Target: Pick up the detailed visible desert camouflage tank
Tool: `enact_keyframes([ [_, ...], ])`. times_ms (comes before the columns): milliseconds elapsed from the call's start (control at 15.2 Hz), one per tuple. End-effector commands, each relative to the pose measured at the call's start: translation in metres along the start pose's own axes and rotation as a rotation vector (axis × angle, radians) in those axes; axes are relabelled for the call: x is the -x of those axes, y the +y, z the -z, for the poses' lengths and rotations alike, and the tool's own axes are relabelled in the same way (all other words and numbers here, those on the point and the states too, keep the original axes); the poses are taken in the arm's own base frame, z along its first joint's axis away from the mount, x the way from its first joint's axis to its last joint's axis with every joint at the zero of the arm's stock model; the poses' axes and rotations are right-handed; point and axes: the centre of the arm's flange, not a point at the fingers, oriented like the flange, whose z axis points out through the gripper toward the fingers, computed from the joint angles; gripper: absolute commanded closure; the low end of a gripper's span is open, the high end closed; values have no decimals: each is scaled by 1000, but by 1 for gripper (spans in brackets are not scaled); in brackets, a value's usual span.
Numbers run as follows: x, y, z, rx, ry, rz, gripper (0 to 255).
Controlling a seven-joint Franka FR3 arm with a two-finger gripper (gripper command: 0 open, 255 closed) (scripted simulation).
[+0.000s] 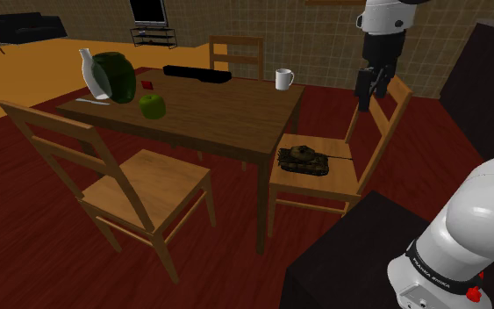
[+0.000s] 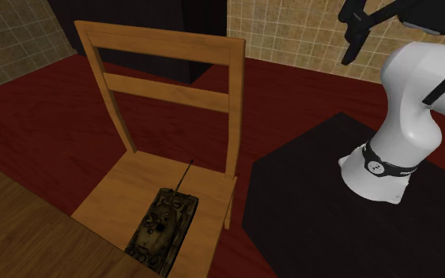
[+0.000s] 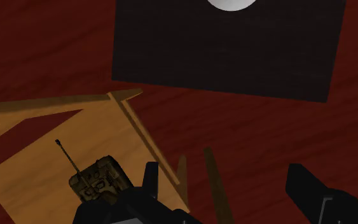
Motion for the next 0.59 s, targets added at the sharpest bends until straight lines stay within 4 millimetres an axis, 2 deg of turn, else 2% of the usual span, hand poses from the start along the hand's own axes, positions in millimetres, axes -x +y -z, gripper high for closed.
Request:
enact_keyframes([
  [0, 0, 0, 0, 0, 0, 0, 0],
  [528, -29, 62, -79, -7, 38, 121, 0],
])
